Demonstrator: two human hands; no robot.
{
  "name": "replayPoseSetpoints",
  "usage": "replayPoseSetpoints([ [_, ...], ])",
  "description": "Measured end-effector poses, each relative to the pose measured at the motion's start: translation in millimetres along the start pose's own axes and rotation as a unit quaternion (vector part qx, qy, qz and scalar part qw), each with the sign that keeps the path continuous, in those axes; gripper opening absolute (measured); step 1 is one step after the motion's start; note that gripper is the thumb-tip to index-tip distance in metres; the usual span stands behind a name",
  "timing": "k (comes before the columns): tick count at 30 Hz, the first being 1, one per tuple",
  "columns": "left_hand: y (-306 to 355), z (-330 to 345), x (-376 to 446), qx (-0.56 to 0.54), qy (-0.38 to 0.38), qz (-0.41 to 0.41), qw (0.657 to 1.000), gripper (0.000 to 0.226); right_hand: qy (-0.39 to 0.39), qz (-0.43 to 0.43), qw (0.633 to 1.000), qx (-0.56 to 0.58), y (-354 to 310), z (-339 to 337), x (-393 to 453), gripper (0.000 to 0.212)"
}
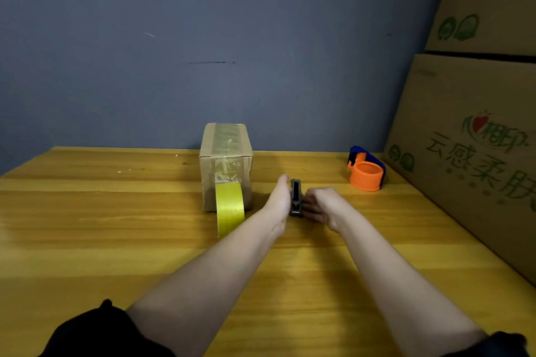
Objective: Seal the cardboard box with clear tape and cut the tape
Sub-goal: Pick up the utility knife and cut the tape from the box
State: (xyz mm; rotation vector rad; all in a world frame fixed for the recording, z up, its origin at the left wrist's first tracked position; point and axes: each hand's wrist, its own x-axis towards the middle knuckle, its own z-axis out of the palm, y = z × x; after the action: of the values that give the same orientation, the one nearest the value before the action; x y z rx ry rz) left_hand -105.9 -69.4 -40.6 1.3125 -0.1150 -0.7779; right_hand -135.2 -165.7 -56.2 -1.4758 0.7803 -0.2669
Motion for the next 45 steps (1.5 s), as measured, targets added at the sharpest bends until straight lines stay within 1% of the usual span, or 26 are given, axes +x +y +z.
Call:
replayPoseSetpoints([
  [2, -0.8, -4.1, 0.1, -0.010, 0.006, -0.017, 1.000, 0.047, -0.010, -0.002, 0.999, -0.032, 0.8, -2.2, 0.1, 0.015],
  [4, -4.7, -8.1, 1.3, -0.024, -0.002, -0.035, 0.999, 0.052, -0.025, -0.003, 0.997, -0.075, 2.0, -3.0, -2.3, 0.005],
  [6, -10.6, -8.1, 0.7, -0.034, -0.015, -0.034, 0.999, 0.052, -0.050, -0.002, 0.993, -0.110, 4.0, -3.6, -4.2, 0.009],
  [8, -17.9, -7.0, -1.1, -0.010, -0.010, 0.002, 1.000, 0.048, -0.064, -0.015, 0.994, -0.088, 8.1, -5.0, -7.4, 0.013],
  [11, -29.3, -9.5, 0.2, 0.006, -0.002, 0.066, 0.998, 0.035, -0.066, -0.038, 0.996, 0.052, 17.2, -13.4, -12.2, 0.030],
  [12, -32.4, -11.7, 2.8, 0.011, 0.002, 0.083, 0.996, 0.030, -0.076, -0.043, 0.992, 0.089, 20.2, -16.9, -16.3, 0.031],
  [13, -33.8, -13.2, 4.3, 0.017, 0.000, 0.097, 0.995, 0.028, -0.091, -0.050, 0.989, 0.102, 23.9, -19.4, -19.4, 0.030],
  [16, -38.1, -15.5, 7.5, 0.052, -0.030, 0.139, 0.988, 0.019, -0.144, -0.099, 0.984, 0.038, 33.9, -18.6, -34.1, 0.027],
  [19, -43.7, -18.9, 11.1, 0.057, -0.032, 0.164, 0.984, 0.016, -0.156, -0.148, 0.977, -0.002, 42.7, -14.4, -38.5, 0.032],
  [21, -45.8, -23.1, 14.3, 0.047, -0.035, 0.173, 0.983, 0.019, -0.182, -0.144, 0.973, 0.017, 44.4, -16.1, -37.9, 0.034],
  [23, -44.9, -26.2, 14.6, 0.031, -0.046, 0.178, 0.982, 0.017, -0.238, -0.121, 0.962, 0.051, 43.6, -21.3, -37.4, 0.039],
  [25, -45.2, -28.3, 17.0, 0.012, -0.058, 0.182, 0.982, 0.015, -0.279, -0.114, 0.952, 0.051, 42.8, -27.5, -37.2, 0.039],
  [27, -45.4, -29.8, 18.6, 0.001, -0.067, 0.183, 0.981, 0.016, -0.292, -0.119, 0.948, 0.037, 42.9, -31.5, -36.3, 0.035],
  [30, -45.4, -32.4, 20.7, -0.019, -0.084, 0.169, 0.982, 0.018, -0.284, -0.134, 0.949, 0.015, 45.5, -32.2, -32.8, 0.026],
  [33, -44.0, -34.0, 20.6, -0.067, -0.110, 0.160, 0.979, 0.022, -0.247, -0.177, 0.953, -0.020, 48.1, -31.7, -29.5, 0.019],
  [35, -44.3, -33.9, 20.6, -0.084, -0.110, 0.160, 0.977, 0.027, -0.217, -0.201, 0.954, -0.039, 48.7, -30.3, -28.9, 0.015],
  [42, -48.7, -31.7, 19.6, -0.061, -0.108, 0.179, 0.976, 0.029, -0.116, -0.238, 0.958, -0.110, 49.5, -26.1, -28.7, 0.024],
  [45, -49.7, -31.6, 19.5, -0.039, -0.115, 0.186, 0.975, 0.030, -0.106, -0.229, 0.962, -0.107, 50.4, -26.0, -29.2, 0.026],
])
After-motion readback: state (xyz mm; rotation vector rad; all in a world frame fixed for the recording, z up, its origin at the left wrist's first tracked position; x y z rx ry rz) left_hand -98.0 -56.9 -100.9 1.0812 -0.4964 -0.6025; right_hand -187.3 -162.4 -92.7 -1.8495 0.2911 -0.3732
